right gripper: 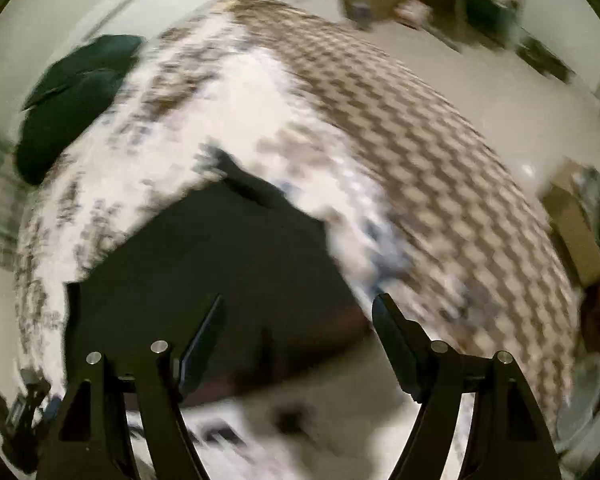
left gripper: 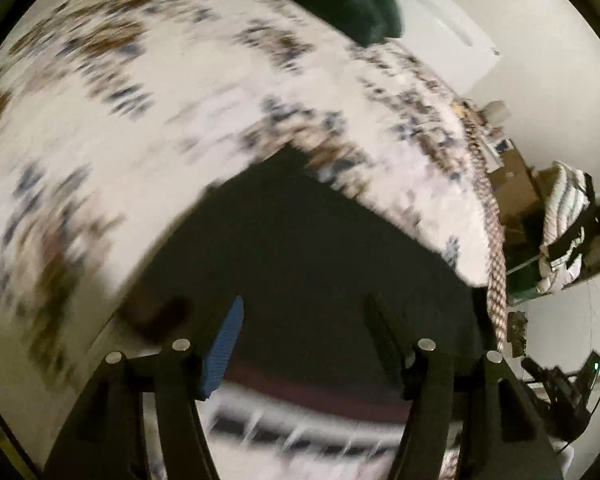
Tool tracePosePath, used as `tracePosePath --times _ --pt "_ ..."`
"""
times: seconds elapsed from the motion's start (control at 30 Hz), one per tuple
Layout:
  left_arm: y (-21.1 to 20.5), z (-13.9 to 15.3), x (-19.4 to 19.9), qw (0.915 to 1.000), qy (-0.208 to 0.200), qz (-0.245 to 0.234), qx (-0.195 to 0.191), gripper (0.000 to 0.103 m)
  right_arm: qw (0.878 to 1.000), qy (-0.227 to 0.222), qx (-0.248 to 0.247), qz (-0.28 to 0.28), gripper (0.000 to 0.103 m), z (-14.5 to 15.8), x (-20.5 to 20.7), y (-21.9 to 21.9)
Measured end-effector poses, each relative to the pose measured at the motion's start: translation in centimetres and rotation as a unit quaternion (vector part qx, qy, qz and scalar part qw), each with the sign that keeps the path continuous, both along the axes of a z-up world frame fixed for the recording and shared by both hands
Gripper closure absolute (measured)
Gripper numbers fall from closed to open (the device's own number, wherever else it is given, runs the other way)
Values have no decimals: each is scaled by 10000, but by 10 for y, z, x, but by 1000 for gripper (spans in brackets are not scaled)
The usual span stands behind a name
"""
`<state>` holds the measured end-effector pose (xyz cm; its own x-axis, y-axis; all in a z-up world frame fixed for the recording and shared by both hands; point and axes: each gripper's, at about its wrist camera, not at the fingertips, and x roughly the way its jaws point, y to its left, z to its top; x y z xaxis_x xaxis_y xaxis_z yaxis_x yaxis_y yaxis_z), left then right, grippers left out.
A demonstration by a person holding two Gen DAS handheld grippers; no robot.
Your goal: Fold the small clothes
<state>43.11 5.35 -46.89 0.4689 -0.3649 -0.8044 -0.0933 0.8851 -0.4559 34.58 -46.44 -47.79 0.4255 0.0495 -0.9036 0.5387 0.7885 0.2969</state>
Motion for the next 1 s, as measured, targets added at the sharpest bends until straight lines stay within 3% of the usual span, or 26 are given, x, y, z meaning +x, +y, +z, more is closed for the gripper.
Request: tracePosePath --times 0.1,0.17,0.27,0.33,0.37,0.4,0.47,0.53,0.57,0.63,0.83,0.87,0.9,0.93,1.0 --pt "-18 -21 44 9991 159 -332 209 43 9943 -312 984 261 28 -26 66 1" --pt "-20 -44 78 9976 411 -430 358 43 9895 -59 1431 214 45 -57 102 -9" --pt "0 -81 113 9932 904 -319 668 43 9938 440 1023 -58 46 -91 128 -37" --pt "20 -96 122 9930 1112 -173 371 43 9956 759 453 -296 47 -100 134 -60" --pt "27 -95 122 9934 1126 -90 219 43 9938 1030 2 -407 47 -100 134 -70" --pt "31 -90 118 9935 1129 -42 126 43 9924 1139 -113 -452 47 -100 134 -75" --pt "34 -74 107 9948 1013 45 97 43 9928 1048 82 -573 46 -87 125 -84" --pt "32 -53 88 9967 792 -12 157 43 9959 626 403 -515 44 -60 109 -80" --pt "31 -49 83 9970 751 -18 209 43 9969 402 560 -377 36 -46 99 -74" --pt "26 -40 68 9973 697 -52 206 43 9966 346 727 -184 31 -34 80 -60" --pt "14 -48 32 9936 931 -273 576 43 9909 1055 836 -21 32 -70 38 -57" --pt "12 -52 26 9930 976 -327 582 43 9890 1068 1018 -60 54 -79 33 -58" --pt "8 -57 22 9917 1052 -408 616 43 9875 939 1265 -47 85 -85 27 -56" --pt "6 -60 19 9910 1074 -438 668 43 9874 975 1244 4 94 -87 23 -50" --pt "-2 -61 14 9897 991 -558 866 43 9922 937 806 133 94 -71 19 -39"
